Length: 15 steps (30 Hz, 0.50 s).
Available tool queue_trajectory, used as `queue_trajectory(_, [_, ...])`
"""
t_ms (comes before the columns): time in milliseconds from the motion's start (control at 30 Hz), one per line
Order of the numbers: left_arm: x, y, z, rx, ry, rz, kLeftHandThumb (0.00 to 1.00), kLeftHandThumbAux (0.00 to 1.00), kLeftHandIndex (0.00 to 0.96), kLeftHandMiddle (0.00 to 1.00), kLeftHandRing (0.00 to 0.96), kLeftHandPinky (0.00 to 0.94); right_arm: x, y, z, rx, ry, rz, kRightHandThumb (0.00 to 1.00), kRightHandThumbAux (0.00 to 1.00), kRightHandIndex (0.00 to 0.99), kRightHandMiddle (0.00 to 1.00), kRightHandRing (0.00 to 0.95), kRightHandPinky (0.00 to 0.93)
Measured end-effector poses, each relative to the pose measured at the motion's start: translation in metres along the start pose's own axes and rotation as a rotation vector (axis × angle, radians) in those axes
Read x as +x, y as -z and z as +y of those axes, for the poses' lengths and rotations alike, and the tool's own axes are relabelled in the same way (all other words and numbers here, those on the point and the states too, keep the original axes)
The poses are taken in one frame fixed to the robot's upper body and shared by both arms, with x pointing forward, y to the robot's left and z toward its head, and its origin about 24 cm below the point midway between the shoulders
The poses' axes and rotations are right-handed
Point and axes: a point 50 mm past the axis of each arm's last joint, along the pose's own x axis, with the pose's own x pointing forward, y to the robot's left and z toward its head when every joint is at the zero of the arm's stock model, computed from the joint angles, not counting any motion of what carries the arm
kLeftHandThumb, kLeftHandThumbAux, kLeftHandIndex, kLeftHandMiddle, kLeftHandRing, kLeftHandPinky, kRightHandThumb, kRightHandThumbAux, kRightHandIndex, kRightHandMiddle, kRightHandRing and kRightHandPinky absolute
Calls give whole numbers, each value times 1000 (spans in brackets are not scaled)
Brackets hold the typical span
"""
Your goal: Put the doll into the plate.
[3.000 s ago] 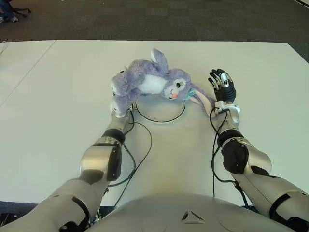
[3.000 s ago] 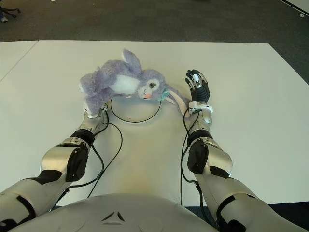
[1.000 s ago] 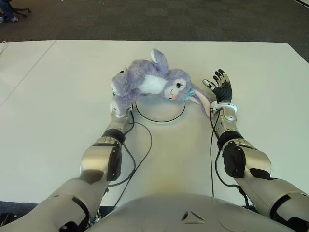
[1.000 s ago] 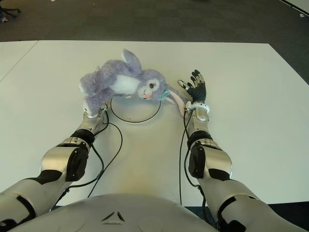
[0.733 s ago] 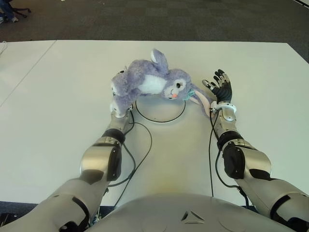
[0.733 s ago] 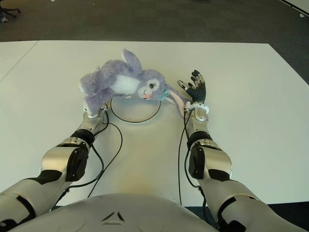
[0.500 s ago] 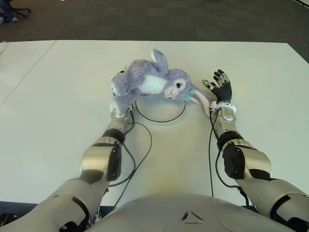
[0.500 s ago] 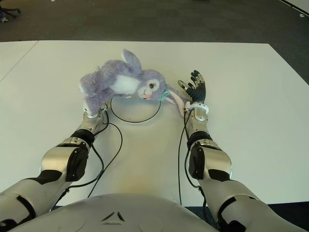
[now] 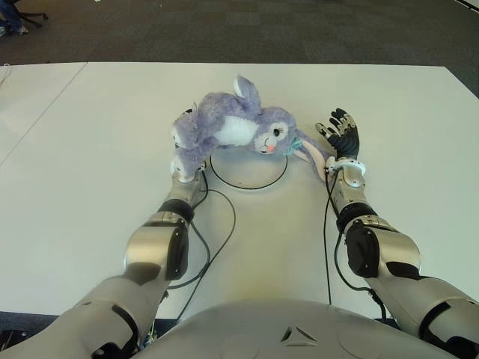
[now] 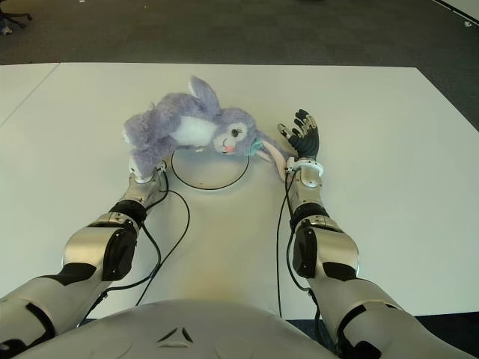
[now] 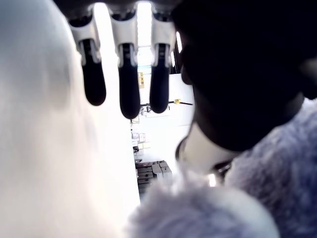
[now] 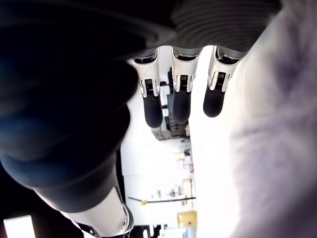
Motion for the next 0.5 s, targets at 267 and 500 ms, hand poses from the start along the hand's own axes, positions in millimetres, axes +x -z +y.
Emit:
queue_trajectory(267, [0, 0, 0, 0, 0, 0, 298, 879, 224, 327, 365, 404, 0, 0, 0, 0, -1, 0, 287, 900, 230, 170, 144, 131])
queue_trajectory(500, [0, 0, 0, 0, 0, 0, 297, 891, 233, 335, 372, 430, 0, 0, 0, 1, -1, 0, 331, 895, 252, 173, 136, 126])
